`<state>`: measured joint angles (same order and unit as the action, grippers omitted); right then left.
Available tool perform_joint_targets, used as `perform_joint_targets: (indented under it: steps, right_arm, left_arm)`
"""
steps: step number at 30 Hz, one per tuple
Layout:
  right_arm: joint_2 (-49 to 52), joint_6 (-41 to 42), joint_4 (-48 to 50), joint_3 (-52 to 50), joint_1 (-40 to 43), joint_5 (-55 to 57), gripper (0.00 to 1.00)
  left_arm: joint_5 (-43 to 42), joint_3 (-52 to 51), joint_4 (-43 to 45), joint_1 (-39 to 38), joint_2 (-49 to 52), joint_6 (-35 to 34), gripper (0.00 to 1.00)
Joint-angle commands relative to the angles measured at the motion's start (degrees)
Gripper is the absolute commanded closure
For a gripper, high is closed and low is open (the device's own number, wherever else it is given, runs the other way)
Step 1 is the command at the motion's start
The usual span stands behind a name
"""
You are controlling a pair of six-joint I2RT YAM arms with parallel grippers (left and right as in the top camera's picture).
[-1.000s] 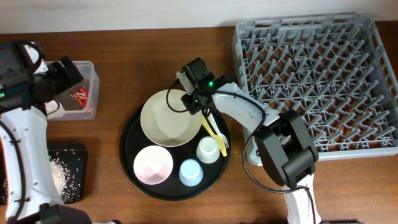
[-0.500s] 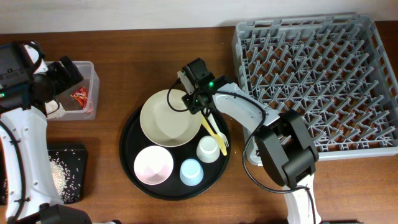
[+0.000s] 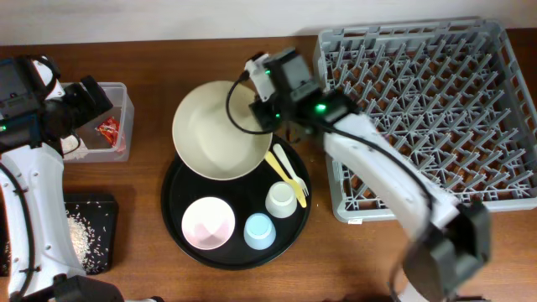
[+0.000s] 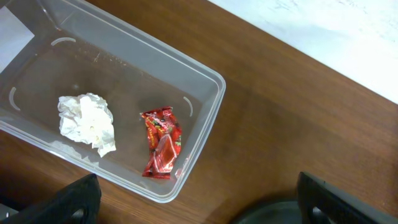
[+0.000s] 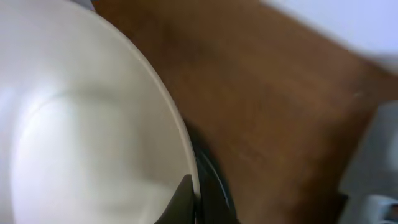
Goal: Sort waste into correct bins and load items into the dishwasher rack
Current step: 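Grasp the cream plate rim with the right gripper and lift it, then carry the cream plate to the rack's back and release it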
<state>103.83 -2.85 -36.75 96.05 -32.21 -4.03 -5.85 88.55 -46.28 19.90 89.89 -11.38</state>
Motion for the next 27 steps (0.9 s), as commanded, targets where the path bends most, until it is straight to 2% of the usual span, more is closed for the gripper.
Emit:
perform_joint_targets:
  steps: [1, 4, 6, 9, 12, 14, 16, 18, 22, 25, 27]
  right_arm:
    - [-10.05, 0.24, -3.63, 1.81, 3.80, 0.22, 0.96]
    - [-18.27, 0.24, -8.50, 1.79, 11.32, 0.74, 0.96]
    - [-22.67, -0.22, -11.45, 1.79, 18.29, 5.07, 0.96]
    - [-25.16, -7.56, -12.94, 1.79, 28.24, 12.13, 0.96]
    - [-23.93, -11.96, -8.72, 1.79, 39.04, 25.55, 0.96]
    - [-22.36, -12.90, -2.16, 1.79, 43.65, 28.26, 0.96]
    - [-20.68, -17.38, 3.23, 1.79, 45.59, 31.91, 0.96]
    - [-17.53, -26.60, 11.41, 1.79, 46.12, 40.17, 0.96]
    - [-8.07, -41.09, 20.81, 1.77, 46.05, 45.57, 0.96]
    - [1.05, -43.65, 28.70, 1.77, 46.05, 56.83, 0.96]
    - [4.59, -43.67, 32.35, 1.77, 45.70, 58.77, 0.96]
  left_arm:
    - [-0.37, 0.22, 0.11, 0.24, 0.20, -0.09, 0.01]
    - [-0.37, 0.22, 0.11, 0.24, 0.20, -0.09, 0.01]
    - [-0.37, 0.22, 0.11, 0.24, 0.20, -0.09, 0.01]
    - [-0.37, 0.22, 0.11, 0.24, 0.20, -0.09, 0.01]
    - [-0.37, 0.22, 0.11, 0.24, 0.20, -0.09, 0.01]
    - [-0.37, 0.22, 0.11, 0.24, 0.20, -0.09, 0.01]
    - [-0.37, 0.22, 0.11, 0.24, 0.20, -0.09, 0.01]
    - [-0.37, 0.22, 0.11, 0.24, 0.20, -0.09, 0.01]
    - [-0.37, 0.22, 0.11, 0.24, 0.20, -0.09, 0.01]
    - [-0.37, 0.22, 0.11, 0.24, 0.20, -0.09, 0.01]
    - [-0.37, 0.22, 0.11, 0.24, 0.20, -0.09, 0.01]
